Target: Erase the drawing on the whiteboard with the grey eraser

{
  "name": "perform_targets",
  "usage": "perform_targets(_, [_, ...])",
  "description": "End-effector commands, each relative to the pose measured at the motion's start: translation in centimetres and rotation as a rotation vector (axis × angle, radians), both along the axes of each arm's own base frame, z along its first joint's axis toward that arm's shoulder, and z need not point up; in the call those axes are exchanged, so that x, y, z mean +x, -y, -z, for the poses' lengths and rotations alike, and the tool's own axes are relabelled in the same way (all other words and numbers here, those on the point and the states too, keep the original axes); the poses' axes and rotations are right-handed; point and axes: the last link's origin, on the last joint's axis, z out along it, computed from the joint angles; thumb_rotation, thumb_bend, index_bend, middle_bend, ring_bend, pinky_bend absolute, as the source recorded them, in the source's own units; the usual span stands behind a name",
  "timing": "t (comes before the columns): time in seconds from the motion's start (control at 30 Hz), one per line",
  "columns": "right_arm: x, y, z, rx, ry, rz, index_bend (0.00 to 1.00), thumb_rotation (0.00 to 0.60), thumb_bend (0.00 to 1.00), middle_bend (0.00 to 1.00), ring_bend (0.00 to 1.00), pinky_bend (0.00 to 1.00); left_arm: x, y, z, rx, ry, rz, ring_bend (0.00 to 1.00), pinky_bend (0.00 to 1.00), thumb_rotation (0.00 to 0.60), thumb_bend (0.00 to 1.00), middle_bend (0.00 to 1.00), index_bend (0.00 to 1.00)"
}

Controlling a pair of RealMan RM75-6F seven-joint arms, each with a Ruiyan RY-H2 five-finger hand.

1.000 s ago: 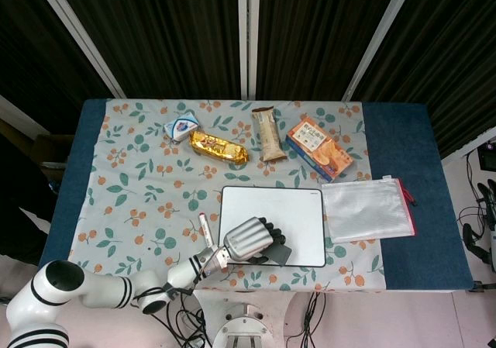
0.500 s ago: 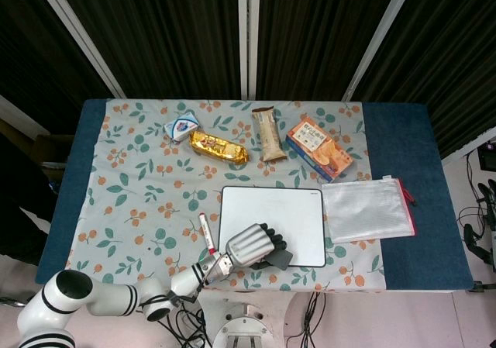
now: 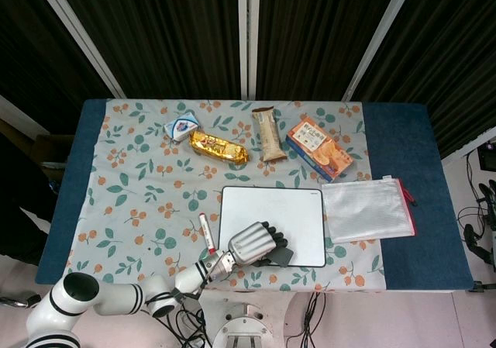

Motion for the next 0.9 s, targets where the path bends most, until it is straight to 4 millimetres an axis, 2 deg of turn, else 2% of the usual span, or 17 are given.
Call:
perform_targets(0.03, [0.0, 0.0, 0.1, 0.002, 0.000, 0.001, 0.00, 0.600, 0.39, 0.00, 0.00, 0.00, 0.1, -0.1, 0.2, -0.005, 0.003, -0.005, 0.58, 0.51, 0.600, 0.40, 0.63, 0.72])
perform_targets(0.3, [0.0, 0.0, 0.0, -0.001, -0.003, 0.004, 0.00, 0.600, 0.39, 0.00, 0.00, 0.00, 0.5, -1.2, 1.0, -0.015, -0.003, -0.034, 0.59, 0.51, 0.600, 0.41, 0.63, 0.72])
perform_targets(0.63, [-0.1, 0.1, 0.0, -0.003, -0.007, 0.014, 0.00, 0.600, 0.39, 0.00, 0.00, 0.00, 1.2, -4.0, 1.0, 0.069, 0.003, -0.043, 0.59, 0.51, 0.600, 0.42, 0.63, 0.72])
perform_targets(0.8, [0.1, 0.2, 0.0, -0.006, -0.007, 0.009, 0.00, 0.600, 0.39, 0.00, 0.00, 0.00, 0.8, -5.3, 0.2, 0.118, 0.010, -0.067, 0.59, 0.51, 0.600, 0.42, 0.63, 0.72])
perform_targets(0.9, [0.2, 0.3, 0.2, -0.003, -0.005, 0.007, 0.00, 0.600, 0.39, 0.00, 0.00, 0.00, 0.5, -5.2, -0.9, 0.122, 0.035, -0.069, 0.59, 0.51, 0.600, 0.42, 0.63, 0.72])
